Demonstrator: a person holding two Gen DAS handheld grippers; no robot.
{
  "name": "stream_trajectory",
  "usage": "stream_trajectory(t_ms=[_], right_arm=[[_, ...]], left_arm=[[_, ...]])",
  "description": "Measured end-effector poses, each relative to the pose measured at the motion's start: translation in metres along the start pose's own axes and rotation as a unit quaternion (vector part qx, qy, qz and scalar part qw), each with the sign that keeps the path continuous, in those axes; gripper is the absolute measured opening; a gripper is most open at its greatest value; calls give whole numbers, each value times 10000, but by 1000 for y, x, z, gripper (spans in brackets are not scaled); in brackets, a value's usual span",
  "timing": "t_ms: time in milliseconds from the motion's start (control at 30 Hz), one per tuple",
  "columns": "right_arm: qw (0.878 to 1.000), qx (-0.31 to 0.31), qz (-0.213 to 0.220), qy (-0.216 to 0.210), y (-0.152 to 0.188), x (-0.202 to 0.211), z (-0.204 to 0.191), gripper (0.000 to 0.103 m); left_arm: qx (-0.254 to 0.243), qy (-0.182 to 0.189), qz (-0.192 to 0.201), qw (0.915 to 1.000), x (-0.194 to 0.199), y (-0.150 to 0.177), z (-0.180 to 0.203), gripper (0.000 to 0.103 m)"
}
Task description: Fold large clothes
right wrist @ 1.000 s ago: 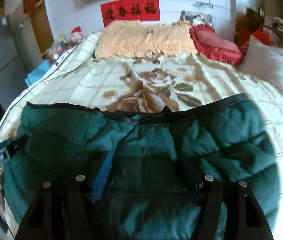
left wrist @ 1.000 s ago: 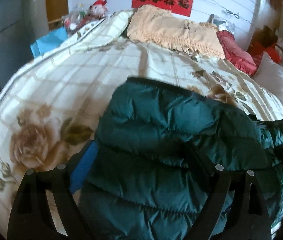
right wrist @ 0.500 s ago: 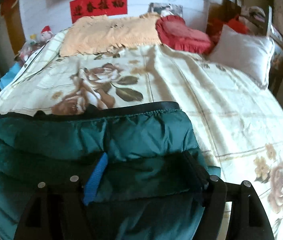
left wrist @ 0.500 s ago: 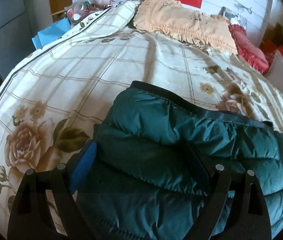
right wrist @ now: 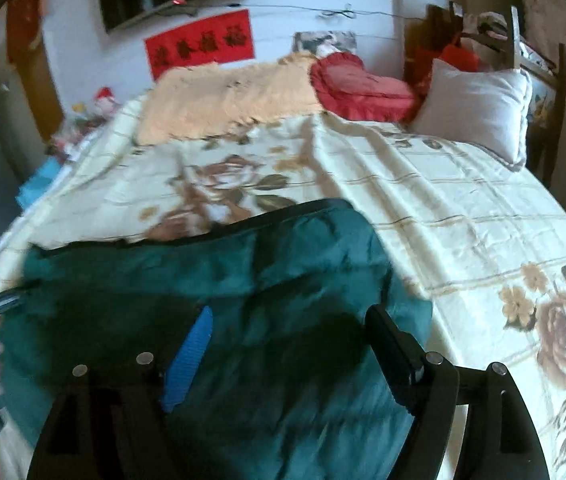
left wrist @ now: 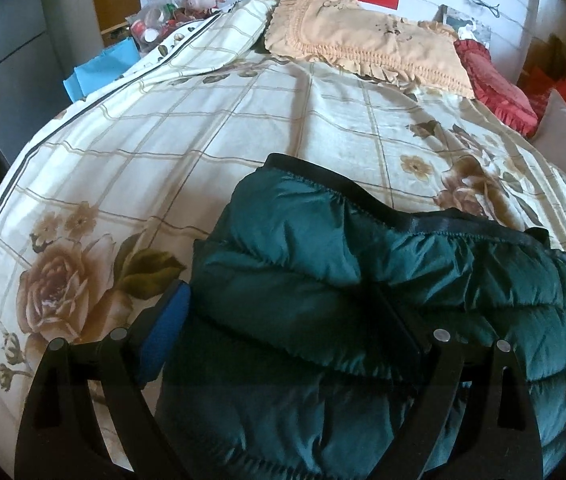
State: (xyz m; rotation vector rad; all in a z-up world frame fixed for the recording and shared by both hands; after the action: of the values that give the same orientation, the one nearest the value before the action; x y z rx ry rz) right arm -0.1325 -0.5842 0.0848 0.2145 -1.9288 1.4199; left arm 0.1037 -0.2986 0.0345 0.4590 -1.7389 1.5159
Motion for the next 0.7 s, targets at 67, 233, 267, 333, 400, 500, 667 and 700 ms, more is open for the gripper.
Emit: stream_trajectory(t_ms=[67, 233, 267, 333, 400, 500, 667, 700], right_arm=[[9999, 85, 64, -107, 7, 13, -5, 76], [9992, 243, 78, -315, 30, 23, -17, 76], [9991, 324, 6, -257, 37, 19, -19, 76], [9986, 494, -157, -102, 51, 8, -21, 77], [9978, 631, -203, 1, 58, 0, -22, 78], [9982, 539, -268, 2, 56, 2, -21, 78], [9997, 170, 166, -83, 43, 36, -8, 78], [9996, 117, 247, -57, 42, 41, -4, 78]], left_arm=[[-1, 9, 59, 10000, 6, 3, -1, 91], [-192, -42, 247, 9995, 24, 7, -1, 91], [-240, -62, 287, 9993, 27, 8, 0, 91], [-290, -37, 345, 9990, 35, 11, 0, 91], [-308, -4, 377, 9988, 41, 14, -1, 91], [-334, 70, 427, 9985, 52, 20, -3, 91], [-172, 372, 443, 9982, 67, 35, -11, 91], [-138, 435, 420, 9981, 68, 38, -12, 91]])
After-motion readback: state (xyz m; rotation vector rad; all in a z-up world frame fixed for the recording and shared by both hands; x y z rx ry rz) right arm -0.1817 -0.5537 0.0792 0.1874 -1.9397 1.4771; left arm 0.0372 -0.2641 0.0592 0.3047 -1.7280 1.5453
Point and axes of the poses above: each gripper's, at about its wrist camera, not at the fingertips, and x roughly against the way its jaws point, z to its right, y to its underside, the point moved 5 cm from there along -x, roughly the way its jaws point, and after that the axes turned 6 degrees about z, right-handed, at the moved point
